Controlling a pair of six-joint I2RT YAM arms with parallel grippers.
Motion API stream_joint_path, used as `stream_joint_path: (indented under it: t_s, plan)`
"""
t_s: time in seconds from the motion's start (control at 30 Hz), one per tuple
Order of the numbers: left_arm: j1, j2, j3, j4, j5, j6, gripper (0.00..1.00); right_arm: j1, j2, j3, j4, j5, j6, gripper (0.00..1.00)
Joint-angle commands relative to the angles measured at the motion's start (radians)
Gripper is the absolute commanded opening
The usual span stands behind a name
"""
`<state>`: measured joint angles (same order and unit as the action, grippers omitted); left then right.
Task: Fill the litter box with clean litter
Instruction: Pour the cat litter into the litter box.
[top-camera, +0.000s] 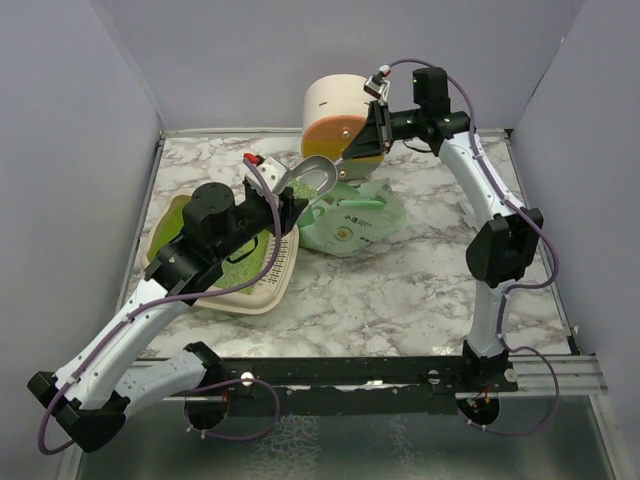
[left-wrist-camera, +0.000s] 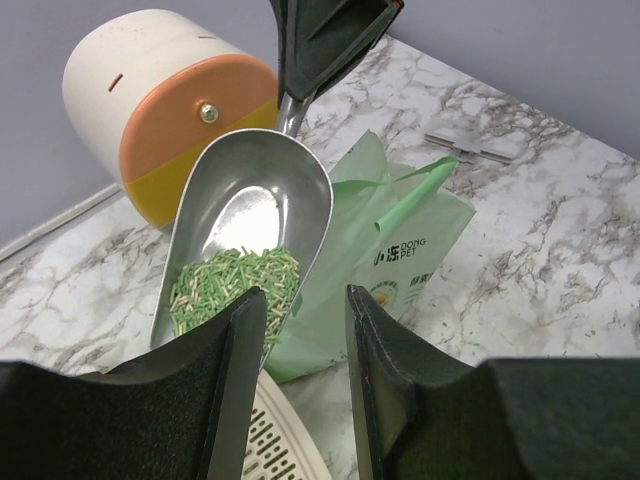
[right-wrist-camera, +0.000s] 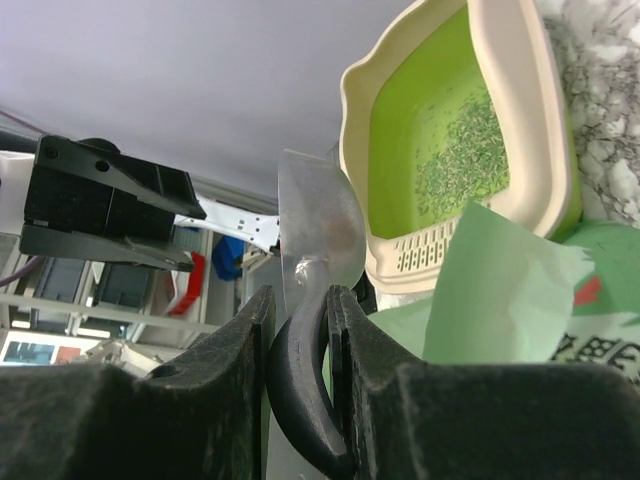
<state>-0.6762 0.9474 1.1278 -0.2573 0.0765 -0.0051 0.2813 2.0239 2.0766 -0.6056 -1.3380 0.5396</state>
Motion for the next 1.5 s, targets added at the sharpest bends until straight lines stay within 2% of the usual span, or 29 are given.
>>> stream_joint_path:
  t_s: [0.0,0.47,0.77,1.23,1.47]
  plan:
    - [-0.001,-0.033,-0.014,-0.002,-0.03,-0.026,0.4,0.051,0.035,0.078,0.042,-0.007,0.011,0.01]
    - [-0.002,-0.041,-0.032,-0.017,-0.013,-0.051,0.4,0.19,0.169,0.242,0.024,0.06,-0.105,0.01]
    - [-0.002,-0.063,-0.047,-0.018,-0.01,-0.048,0.4,0.265,0.242,0.37,-0.06,0.242,-0.272,0.01]
    - [-0.002,-0.095,-0.096,-0.033,-0.036,-0.05,0.4,0.295,0.293,0.408,0.043,0.301,-0.243,0.01]
    - [-0.002,-0.147,-0.164,-0.018,-0.047,-0.072,0.4,0.329,0.312,0.435,0.039,0.385,-0.311,0.01]
